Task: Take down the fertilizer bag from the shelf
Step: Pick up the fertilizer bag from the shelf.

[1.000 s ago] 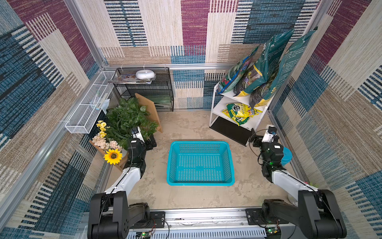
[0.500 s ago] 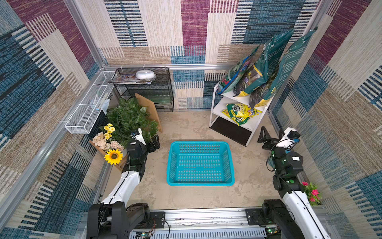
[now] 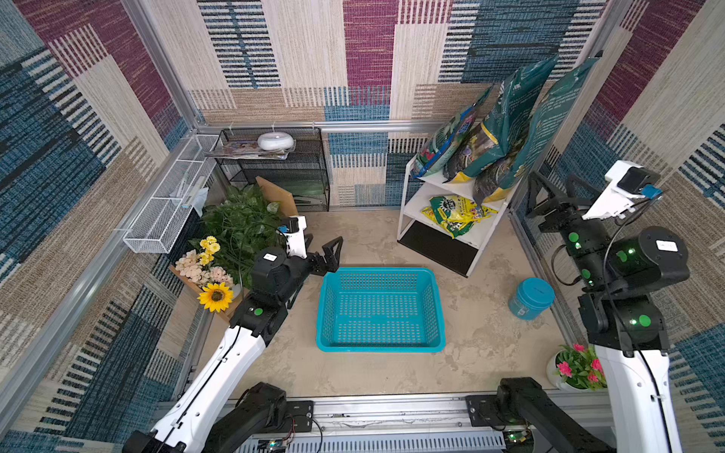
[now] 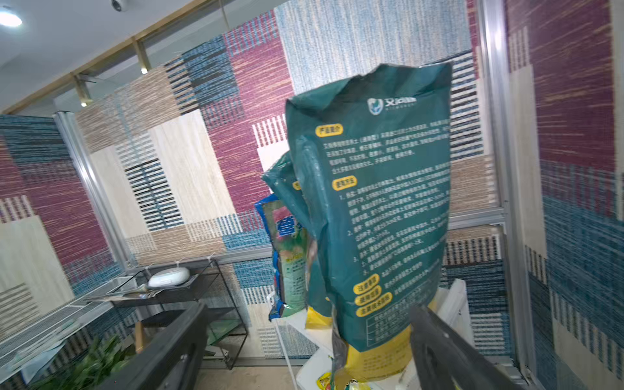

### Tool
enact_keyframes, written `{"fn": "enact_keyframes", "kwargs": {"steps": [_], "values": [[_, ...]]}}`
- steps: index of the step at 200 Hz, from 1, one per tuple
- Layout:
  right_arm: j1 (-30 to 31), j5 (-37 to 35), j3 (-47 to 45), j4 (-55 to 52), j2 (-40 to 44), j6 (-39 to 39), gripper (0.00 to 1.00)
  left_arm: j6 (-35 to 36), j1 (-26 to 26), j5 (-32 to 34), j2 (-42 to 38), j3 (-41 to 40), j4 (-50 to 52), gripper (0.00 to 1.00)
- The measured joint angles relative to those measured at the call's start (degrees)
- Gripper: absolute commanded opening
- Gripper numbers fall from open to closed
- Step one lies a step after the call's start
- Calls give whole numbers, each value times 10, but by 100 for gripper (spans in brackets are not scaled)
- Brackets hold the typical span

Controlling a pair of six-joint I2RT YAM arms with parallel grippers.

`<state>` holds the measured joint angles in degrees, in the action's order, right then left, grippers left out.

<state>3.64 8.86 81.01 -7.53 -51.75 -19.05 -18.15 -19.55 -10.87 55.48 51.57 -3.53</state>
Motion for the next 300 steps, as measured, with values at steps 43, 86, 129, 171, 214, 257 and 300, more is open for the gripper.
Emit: {"fn": "enact_keyframes", "kwargs": {"steps": [43, 86, 129, 171, 214, 257, 300], "values": [[125, 49, 68, -34, -86, -13, 93, -31, -15, 20, 43, 59, 68, 98], [370, -171, 270, -84, -298, 77, 96, -134, -35, 85, 77, 33, 112, 95], [379, -409, 418, -87, -446, 144, 99, -138, -111, 184, 31, -28, 144, 97], [379, -523, 587, -76, -578, 209, 99, -129, -130, 241, -10, -42, 156, 97], [348, -578, 635, -98, -619, 214, 99, -122, -139, 247, -8, -35, 162, 98], [316, -576, 597, -101, -594, 193, 99, -116, -140, 255, -11, -35, 165, 98], [295, -558, 581, -110, -585, 165, 100, -113, -141, 257, -11, -35, 165, 98]]}}
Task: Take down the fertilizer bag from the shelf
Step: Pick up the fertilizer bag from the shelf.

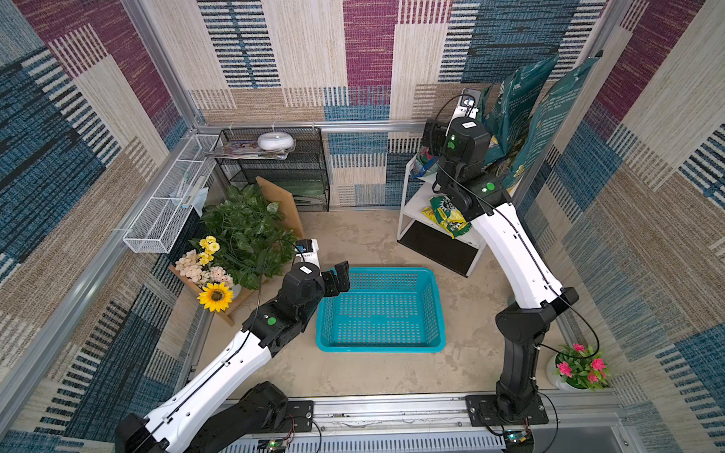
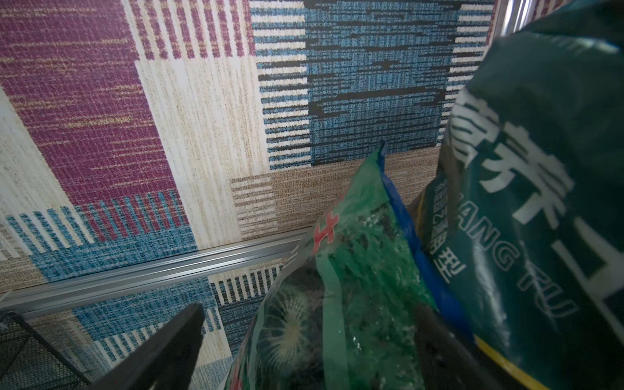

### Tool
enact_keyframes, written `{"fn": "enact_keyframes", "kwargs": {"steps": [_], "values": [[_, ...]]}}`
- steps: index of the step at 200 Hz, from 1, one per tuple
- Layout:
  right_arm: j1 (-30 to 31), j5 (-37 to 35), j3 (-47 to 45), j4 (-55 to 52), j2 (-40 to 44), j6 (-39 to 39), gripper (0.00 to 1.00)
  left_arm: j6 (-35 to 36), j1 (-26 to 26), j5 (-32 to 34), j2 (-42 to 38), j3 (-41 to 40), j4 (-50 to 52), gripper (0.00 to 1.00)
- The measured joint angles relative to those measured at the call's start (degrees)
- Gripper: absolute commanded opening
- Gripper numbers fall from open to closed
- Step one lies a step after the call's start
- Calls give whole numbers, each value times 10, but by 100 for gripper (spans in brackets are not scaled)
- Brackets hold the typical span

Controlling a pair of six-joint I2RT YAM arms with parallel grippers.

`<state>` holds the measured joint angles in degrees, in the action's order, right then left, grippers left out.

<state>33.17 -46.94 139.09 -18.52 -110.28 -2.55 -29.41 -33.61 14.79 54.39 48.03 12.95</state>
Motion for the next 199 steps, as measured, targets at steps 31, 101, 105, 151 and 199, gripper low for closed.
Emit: {"fn": "enact_keyframes", "kwargs": {"steps": [31, 101, 105, 151, 199], "values": [[14, 9, -93, 14, 68, -23, 99, 0, 0, 0, 1, 1, 0, 98], [29, -24, -180, 67, 108, -40, 99, 1, 0, 0, -2, -1, 0, 99], [25, -22, -165, 62, 99, -43, 99, 2, 0, 0, -2, -1, 0, 99], [-6, -10, 0, 14, -14, -43, 100, 3, 0, 0, -2, -1, 0, 99], [-17, -17, 57, 28, -70, 12, 11, 3, -1, 0, 1, 0, 0, 99]]}}
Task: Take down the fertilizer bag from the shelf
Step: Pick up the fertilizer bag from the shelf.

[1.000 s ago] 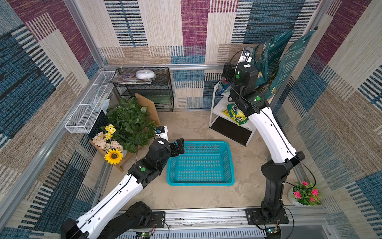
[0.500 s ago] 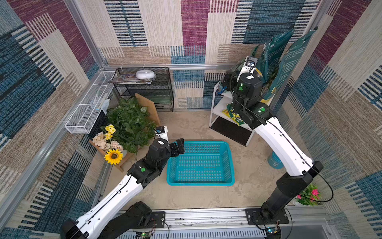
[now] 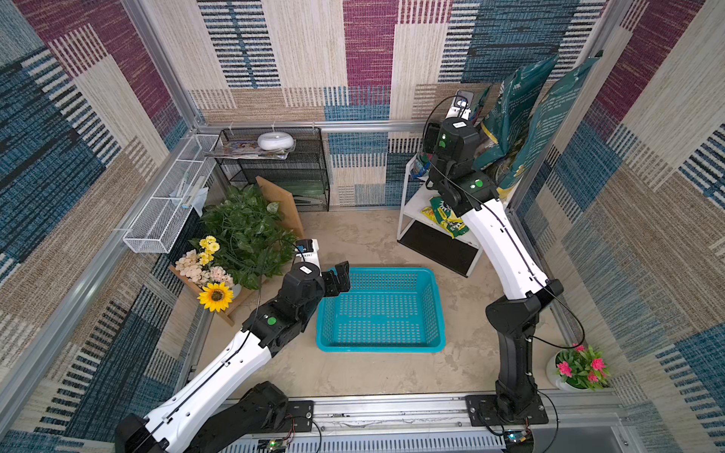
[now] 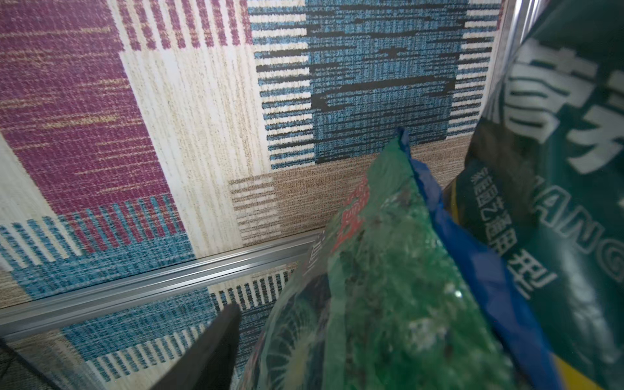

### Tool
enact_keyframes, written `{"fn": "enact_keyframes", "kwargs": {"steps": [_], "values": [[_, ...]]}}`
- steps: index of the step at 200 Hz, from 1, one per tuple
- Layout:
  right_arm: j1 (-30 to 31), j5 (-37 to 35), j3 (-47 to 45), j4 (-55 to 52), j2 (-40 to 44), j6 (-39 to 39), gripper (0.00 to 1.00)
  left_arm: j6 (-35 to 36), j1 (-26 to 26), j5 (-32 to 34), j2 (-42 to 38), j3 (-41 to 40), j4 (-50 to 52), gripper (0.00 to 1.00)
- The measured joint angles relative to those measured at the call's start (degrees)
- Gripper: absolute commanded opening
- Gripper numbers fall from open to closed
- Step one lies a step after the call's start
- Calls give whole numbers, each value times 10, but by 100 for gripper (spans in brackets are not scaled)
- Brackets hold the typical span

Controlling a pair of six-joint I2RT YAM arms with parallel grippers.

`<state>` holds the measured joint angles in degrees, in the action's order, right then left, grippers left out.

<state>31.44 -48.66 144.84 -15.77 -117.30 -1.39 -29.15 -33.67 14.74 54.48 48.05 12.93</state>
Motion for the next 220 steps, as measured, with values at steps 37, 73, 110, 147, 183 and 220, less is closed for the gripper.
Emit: {"fn": "enact_keyframes", "kwargs": {"steps": [37, 73, 110, 147, 183, 220], "values": [[0, 8, 2, 9, -5, 29, 0, 0, 0, 0, 1, 0, 0, 99], [18, 37, -14, 5, 16, 45, 0, 2, 0, 5, -1, 0, 0, 99], [69, 76, -26, -7, 54, 79, 0, 2, 0, 20, -12, -8, -2, 99], [111, 111, -26, -12, 90, 96, 0, 2, 0, 29, -15, -8, 0, 99], [142, 124, -75, -17, 139, 90, 0, -5, 0, 42, -43, -4, 9, 99], [164, 148, -256, -25, 260, 49, 0, -9, 0, 56, -87, -15, 8, 99]]}}
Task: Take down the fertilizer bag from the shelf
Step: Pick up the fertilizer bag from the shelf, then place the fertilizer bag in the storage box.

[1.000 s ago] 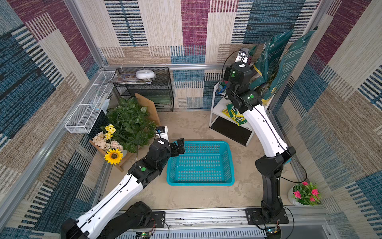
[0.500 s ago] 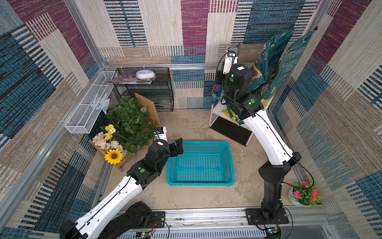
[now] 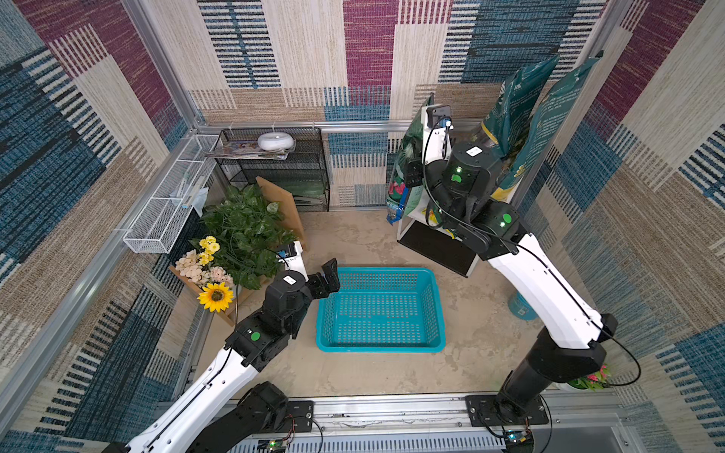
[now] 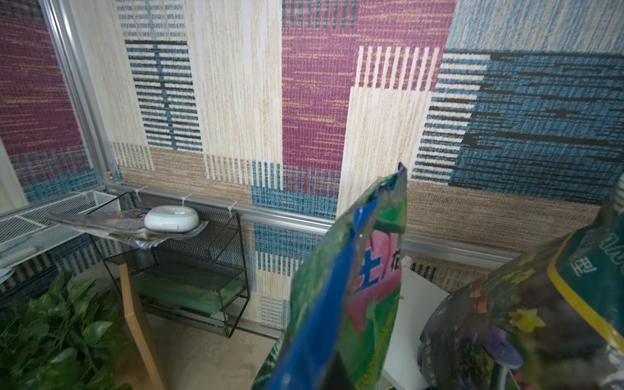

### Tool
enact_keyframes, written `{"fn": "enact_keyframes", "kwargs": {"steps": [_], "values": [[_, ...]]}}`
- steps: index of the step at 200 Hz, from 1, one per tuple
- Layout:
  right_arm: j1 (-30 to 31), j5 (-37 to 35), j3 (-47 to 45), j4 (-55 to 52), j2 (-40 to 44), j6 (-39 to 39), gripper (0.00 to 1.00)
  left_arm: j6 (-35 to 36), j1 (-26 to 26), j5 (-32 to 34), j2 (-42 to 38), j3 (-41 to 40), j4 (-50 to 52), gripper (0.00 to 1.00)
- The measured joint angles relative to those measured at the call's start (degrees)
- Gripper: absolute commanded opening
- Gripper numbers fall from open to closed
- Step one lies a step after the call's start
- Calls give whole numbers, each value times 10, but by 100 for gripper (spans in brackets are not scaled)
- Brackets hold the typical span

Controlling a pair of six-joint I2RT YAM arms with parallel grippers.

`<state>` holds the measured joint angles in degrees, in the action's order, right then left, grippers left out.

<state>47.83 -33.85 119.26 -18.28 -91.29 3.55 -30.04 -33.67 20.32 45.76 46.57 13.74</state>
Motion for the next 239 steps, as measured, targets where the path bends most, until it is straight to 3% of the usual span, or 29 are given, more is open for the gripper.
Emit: {"fn": "enact_keyframes", "kwargs": {"steps": [32, 75, 140, 239], "values": [[24, 26, -229, 25, 156, -59, 0, 0, 0, 5, -6, -8, 0, 99], [67, 46, -411, 27, 275, -116, 0, 0, 0, 9, 10, -9, 0, 99], [117, 27, -538, 41, 336, -154, 0, 1, 0, 19, 24, -14, -4, 99], [123, -30, -763, 101, 437, -191, 0, 1, 1, 17, 47, -13, -4, 99]]}}
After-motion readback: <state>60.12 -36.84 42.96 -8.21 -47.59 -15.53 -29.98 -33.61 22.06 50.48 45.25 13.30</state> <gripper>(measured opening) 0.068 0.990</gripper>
